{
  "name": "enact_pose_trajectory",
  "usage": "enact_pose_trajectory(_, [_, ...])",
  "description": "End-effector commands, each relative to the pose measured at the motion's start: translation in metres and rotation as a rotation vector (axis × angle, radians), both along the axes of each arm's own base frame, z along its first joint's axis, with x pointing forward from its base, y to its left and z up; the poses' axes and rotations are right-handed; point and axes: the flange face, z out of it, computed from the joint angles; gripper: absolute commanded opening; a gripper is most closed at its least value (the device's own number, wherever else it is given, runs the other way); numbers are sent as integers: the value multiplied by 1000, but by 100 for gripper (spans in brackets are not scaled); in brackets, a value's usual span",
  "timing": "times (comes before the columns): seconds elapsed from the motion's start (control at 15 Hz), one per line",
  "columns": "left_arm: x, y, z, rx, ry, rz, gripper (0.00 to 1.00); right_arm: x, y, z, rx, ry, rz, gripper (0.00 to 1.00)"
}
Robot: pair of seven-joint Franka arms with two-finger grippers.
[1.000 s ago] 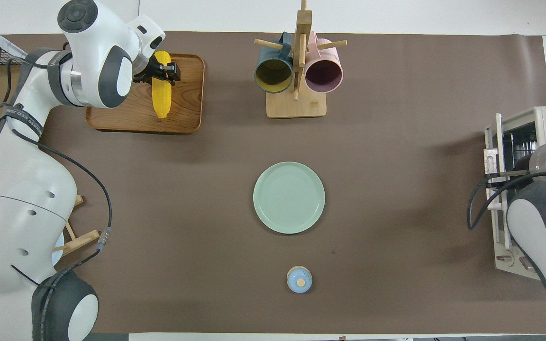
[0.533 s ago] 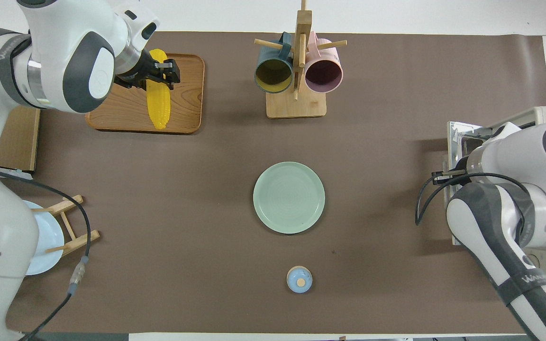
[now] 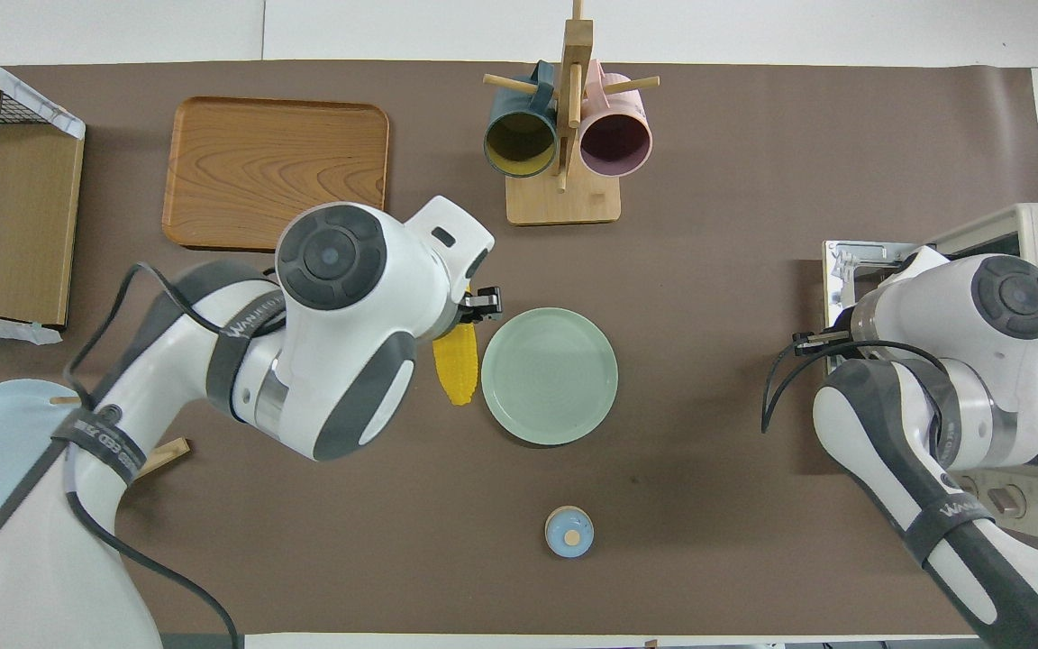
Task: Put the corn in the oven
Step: 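Carry the corn to the green plate while the right gripper opens the oven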
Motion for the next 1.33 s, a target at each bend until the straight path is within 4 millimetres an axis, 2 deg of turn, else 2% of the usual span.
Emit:
enact_pose_trajectory(0.0, [-54, -32, -28, -75, -65, 37, 0, -1, -13, -4, 31, -11, -45, 0])
enact_pose_trajectory(0.13, [-57, -46, -44, -91, -75, 33, 0, -1, 6, -3, 80, -11, -67, 0])
enact_pose_trajectory(0.2, [-66, -57, -52, -87, -68, 11, 0, -1, 14, -3, 90, -10, -61, 0])
enact_pose_trajectory(0.33, [-70, -62, -66, -78, -60, -7, 0, 1, 21, 1, 93, -11, -48, 0])
enact_pose_trajectory(0.53, [-63, -71, -86, -93, -73, -1, 0, 19, 39, 30, 99, -23, -12, 0])
enact_pose_trajectory(0.6, [-62, -74, -90, -94, -72, -2, 0, 23, 42, 33, 99, -16, -5, 0])
enact_pose_trajectory(0.67, [-62, -74, -91, -93, -71, -1, 0, 23, 43, 33, 99, -17, -7, 5])
enact_pose_trajectory(0.73, [-62, -74, -91, -91, -70, -3, 0, 23, 42, 33, 99, -18, -9, 17])
enact_pose_trajectory(0.87, [-61, -74, -92, -90, -72, -10, 0, 24, 43, 34, 99, -21, -16, 51])
enact_pose_trajectory(0.93, [-61, -74, -92, -89, -74, -14, 21, 25, 43, 34, 97, -22, -23, 53])
enact_pose_trajectory(1.0, [-61, -73, -92, -86, -74, -15, 99, 26, 46, 35, 95, -25, -28, 53])
enact_pose_trajectory(1.13, [-60, -72, -89, -83, -76, -18, 100, 27, 56, 38, 90, -27, -9, 52])
enact_pose_trajectory(1.27, [-56, -67, -80, -87, -84, -15, 100, 28, 56, 37, 88, -26, -8, 52])
